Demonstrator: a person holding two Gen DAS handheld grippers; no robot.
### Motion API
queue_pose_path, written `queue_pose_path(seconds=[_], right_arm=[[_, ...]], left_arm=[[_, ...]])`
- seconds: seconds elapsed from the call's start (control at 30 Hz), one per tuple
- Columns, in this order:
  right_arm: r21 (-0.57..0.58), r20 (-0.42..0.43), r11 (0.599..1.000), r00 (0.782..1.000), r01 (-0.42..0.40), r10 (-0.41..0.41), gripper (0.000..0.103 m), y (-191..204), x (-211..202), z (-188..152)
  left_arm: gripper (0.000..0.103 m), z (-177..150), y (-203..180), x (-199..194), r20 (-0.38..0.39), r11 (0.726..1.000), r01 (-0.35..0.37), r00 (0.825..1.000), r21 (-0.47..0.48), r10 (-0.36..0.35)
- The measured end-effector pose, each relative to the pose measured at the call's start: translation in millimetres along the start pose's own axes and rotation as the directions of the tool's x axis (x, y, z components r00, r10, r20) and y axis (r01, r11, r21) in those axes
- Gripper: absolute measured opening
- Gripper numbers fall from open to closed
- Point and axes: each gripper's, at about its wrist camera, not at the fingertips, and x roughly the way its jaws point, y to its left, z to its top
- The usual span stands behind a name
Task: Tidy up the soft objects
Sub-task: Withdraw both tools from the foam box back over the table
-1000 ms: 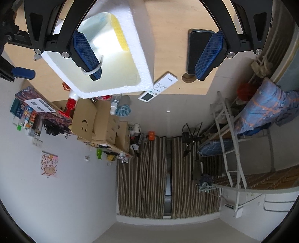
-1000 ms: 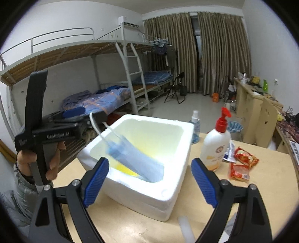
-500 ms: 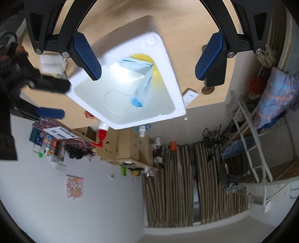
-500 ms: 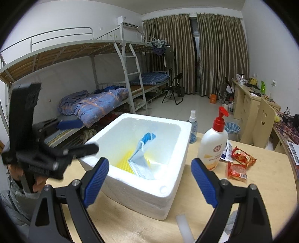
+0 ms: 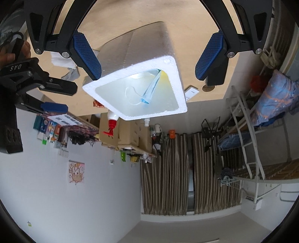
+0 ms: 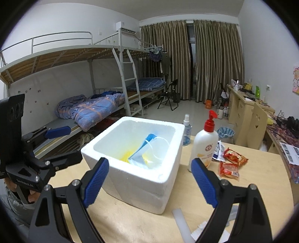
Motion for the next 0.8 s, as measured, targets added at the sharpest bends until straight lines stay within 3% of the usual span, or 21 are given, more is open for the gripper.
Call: queue_pose_path(seconds=[0.2,0.5,0.8], right_arm=[[0.002,0.039,1.0,0.999,0.025,-0.026,0.093,-1,-25,-9],[0.017,0.086,0.998,0.995,0.055,-0.057,0.103,-8,-58,-31],[0.043,0.155,0.993,0.981,0.114,-0.12,0.103,-12,-92,-53]], left_arm=[[0.1,-5,-10,-14,0.029,0.999,0.017,0.999,-0.041,-0.016],[0.1,-14,-34,-39,0.085,0.997,0.034,0.996,-0.064,-0.028],[0.101,-29,-58,-62,0.119,0.997,0.041,0.992,-0.065,-0.033]])
